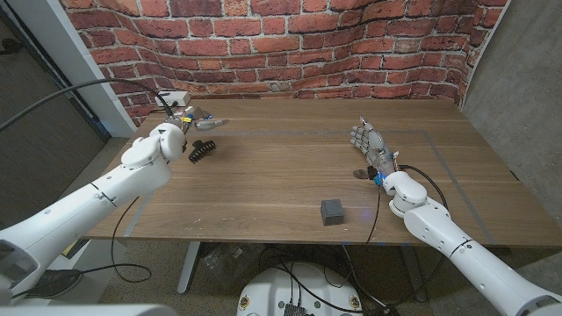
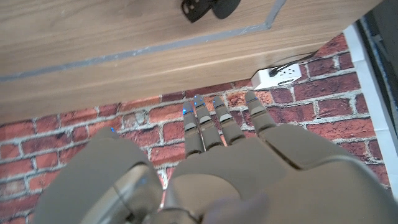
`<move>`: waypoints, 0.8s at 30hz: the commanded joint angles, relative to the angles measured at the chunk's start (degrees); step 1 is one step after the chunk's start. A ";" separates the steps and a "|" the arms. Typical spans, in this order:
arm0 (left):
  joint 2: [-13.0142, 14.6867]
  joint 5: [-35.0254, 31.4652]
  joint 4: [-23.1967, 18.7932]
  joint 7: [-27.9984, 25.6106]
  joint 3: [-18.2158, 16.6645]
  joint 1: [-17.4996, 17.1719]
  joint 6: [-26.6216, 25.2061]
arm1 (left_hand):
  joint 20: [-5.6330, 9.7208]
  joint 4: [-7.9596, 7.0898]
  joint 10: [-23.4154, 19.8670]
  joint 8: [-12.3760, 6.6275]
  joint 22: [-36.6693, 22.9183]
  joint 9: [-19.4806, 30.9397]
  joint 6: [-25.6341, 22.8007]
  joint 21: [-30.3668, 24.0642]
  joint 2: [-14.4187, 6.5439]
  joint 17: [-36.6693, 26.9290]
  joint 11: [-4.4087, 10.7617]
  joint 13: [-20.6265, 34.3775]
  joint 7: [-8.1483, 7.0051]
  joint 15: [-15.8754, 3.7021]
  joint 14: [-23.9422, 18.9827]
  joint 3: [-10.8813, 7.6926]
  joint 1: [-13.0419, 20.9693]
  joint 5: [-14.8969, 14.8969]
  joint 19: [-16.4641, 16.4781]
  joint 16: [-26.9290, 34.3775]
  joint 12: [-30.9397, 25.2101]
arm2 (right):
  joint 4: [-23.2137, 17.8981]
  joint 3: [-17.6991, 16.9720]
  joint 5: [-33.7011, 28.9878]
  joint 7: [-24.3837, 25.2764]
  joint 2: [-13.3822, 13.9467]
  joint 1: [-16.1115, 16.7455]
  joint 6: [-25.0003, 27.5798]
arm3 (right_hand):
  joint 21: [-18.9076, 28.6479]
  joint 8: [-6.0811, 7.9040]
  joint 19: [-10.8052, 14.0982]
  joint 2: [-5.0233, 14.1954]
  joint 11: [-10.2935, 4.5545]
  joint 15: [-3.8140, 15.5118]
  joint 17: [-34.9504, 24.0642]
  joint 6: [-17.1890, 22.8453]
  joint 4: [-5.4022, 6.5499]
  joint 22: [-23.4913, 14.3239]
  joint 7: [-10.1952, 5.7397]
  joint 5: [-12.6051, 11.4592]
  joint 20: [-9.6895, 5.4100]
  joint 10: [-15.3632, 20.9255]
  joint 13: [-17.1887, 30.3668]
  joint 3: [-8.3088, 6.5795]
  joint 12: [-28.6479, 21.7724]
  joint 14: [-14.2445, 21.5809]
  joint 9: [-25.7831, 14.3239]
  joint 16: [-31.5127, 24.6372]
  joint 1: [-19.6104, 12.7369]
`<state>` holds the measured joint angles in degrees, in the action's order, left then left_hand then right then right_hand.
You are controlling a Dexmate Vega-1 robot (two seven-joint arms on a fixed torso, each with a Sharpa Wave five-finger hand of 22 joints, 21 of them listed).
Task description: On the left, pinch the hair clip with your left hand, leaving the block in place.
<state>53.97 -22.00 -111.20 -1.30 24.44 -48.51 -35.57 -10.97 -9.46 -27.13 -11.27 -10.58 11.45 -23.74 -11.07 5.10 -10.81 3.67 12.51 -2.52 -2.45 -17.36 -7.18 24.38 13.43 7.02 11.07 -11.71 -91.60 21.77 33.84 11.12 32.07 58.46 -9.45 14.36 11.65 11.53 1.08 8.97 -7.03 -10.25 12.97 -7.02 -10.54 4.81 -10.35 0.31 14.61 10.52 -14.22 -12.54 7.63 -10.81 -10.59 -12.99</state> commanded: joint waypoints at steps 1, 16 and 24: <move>0.19 15.97 -4.38 -10.69 -12.33 -11.21 12.16 | 0.44 -0.24 -0.24 -0.56 -0.16 -0.01 -0.41 0.20 -0.22 -0.17 -1.00 0.11 0.96 0.06 -0.20 0.65 -1.09 0.29 -0.88 0.23 -0.61 | -0.75 -0.75 -0.48 0.07 0.24 0.99 -1.93 | -0.31 -0.11 0.43 0.14 -0.25 0.08 -0.33 -0.41 0.02 -0.12 -0.14 0.09 -0.16 0.55 0.19 0.28 0.05 0.22 -0.28 0.00 0.38; -3.29 32.12 3.15 -10.04 -18.71 -15.40 34.58 | 1.70 0.04 -1.93 -1.14 -0.20 -0.17 -2.27 0.21 -0.81 -0.04 -1.89 -0.13 2.13 0.92 -1.33 1.41 -2.66 0.70 -2.53 0.51 -1.16 | -1.10 -1.30 -1.43 -0.53 0.08 1.09 -4.78 | -0.48 -0.24 0.40 0.13 -0.34 0.13 -0.33 -0.64 0.04 -0.12 0.03 0.08 -0.17 0.62 0.19 0.37 0.04 0.14 -0.25 0.03 0.46; -6.91 37.65 6.89 -9.48 -18.70 -15.74 43.50 | 1.64 0.17 -2.37 -1.09 -0.21 -0.23 -2.36 0.13 -1.04 -0.01 -2.36 -0.21 2.45 1.20 -1.51 1.57 -2.96 0.82 -2.82 0.50 -1.26 | -0.61 -1.53 -2.46 -1.40 -0.05 0.44 -7.11 | -0.54 -0.25 0.42 0.13 -0.29 0.18 -0.32 -0.64 0.04 -0.13 0.02 0.07 -0.16 0.63 0.19 0.40 0.05 0.23 -0.24 -0.01 0.48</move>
<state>50.94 7.23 -108.97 -10.87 7.18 -62.87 -4.96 -9.31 -9.17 -29.07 -12.09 -10.57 11.18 -25.57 -10.79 4.56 -10.65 1.43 12.23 -0.26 -1.52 -18.30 -5.93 21.31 13.88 4.77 11.06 -12.60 -92.46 20.60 32.48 10.57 32.17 59.42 -13.93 13.96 11.41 11.52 1.08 8.67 -6.93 -10.25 12.36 -6.78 -10.53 4.81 -10.35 0.31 14.91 10.52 -13.99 -12.54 7.54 -10.80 -10.60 -12.99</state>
